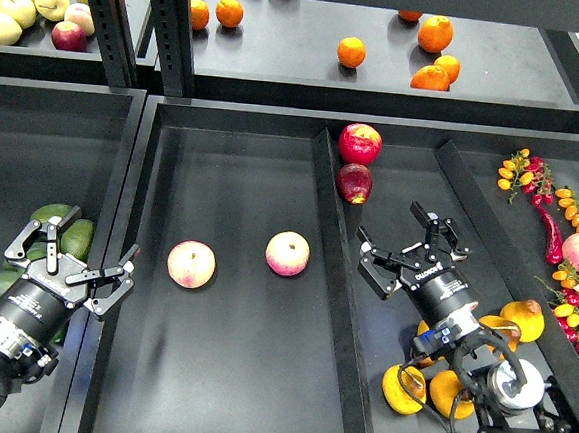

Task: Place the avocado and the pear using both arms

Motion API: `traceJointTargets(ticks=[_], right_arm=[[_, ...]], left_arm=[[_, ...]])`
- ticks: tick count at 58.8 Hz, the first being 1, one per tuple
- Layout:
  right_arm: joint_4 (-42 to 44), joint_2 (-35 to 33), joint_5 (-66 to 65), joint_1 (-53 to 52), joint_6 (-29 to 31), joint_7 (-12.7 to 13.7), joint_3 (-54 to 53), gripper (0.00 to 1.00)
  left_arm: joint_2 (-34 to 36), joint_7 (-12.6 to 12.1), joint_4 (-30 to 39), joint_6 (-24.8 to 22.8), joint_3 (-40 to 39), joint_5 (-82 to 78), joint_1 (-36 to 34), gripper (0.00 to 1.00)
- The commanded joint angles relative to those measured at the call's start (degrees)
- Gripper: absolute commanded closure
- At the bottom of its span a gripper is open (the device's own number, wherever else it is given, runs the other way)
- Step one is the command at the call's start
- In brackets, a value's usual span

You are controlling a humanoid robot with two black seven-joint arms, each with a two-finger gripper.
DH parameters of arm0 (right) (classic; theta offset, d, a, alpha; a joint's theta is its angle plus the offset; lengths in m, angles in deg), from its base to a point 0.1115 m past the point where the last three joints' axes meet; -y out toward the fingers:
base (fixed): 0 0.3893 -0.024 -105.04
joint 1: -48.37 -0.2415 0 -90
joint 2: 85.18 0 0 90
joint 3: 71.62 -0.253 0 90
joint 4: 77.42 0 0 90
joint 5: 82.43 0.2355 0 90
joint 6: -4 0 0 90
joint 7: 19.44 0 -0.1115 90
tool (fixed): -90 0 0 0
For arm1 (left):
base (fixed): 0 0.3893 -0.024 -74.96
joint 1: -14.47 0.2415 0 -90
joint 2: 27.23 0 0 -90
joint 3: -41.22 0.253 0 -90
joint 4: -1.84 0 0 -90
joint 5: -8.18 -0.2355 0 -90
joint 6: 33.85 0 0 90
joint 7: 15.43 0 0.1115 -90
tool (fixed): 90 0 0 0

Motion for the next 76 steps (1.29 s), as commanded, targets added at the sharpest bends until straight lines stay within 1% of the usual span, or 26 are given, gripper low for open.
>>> traceJointTargets(ticks=[1, 3, 10, 15, 25, 31, 32, 34, 44, 55, 76], right_arm=[[-0.3, 0.0, 0.9, 0.8, 0.0, -2.2, 0.3, 0.01], [-0.6, 0.0, 1.4, 0.8, 0.0, -2.6, 0.3, 0.01], [-2.8, 0.0, 3.5, 0.8, -0.3, -2.6, 0.4, 0.01], [-4.7, 0.0, 4.3, 0.8, -1.8, -2.5, 0.6, 0.01], [-10.4, 0.0, 5.4, 0.8, -8.5, -2.4, 1.9, 0.01], [-13.6, 0.0, 5.8, 0.8, -13.6, -2.4, 3.0, 0.01], [-14.6, 0.0, 5.8, 0.8, -15.6, -2.4, 3.2, 0.01], [-14.7, 0.0, 5.7, 0.8, -16.3, -2.3, 3.3, 0.01], [-14.8, 0.0, 5.4, 0.8, -16.7, -2.3, 3.7, 0.01], [-15.4, 0.0, 5.2, 0.8, -16.7, -2.3, 3.9, 0.01], [-16.4, 0.0, 5.2, 0.5, -16.8, -2.1, 3.9, 0.01]], left_arm=[[0.0, 0.0, -2.7, 0.0, 0.9, 1.9, -0.1, 0.0], [0.0, 0.0, -3.6, 0.0, 1.6, 2.1, -0.2, 0.0], [0.0, 0.2, -4.2, 0.0, 2.0, 2.3, -0.6, 0.0], [0.0, 1.2, -3.7, 0.0, 2.1, 2.3, -1.6, 0.01], [0.0, 2.2, -1.5, 0.0, 2.4, 2.2, -2.5, 0.01], [0.0, 2.4, 2.2, 0.0, 2.4, 2.2, -2.4, 0.0], [0.0, 2.6, 3.7, 0.0, 2.4, 2.3, -2.4, 0.01], [0.0, 2.9, 4.7, 0.0, 2.5, 2.2, -2.4, 0.01], [0.0, 3.1, 7.8, 0.0, 2.1, 2.2, -2.0, 0.01], [0.0, 3.7, 9.4, 0.0, 2.1, 2.2, -1.8, 0.01], [0.0, 3.7, 11.6, 0.0, 2.4, 1.7, -1.6, 0.01]])
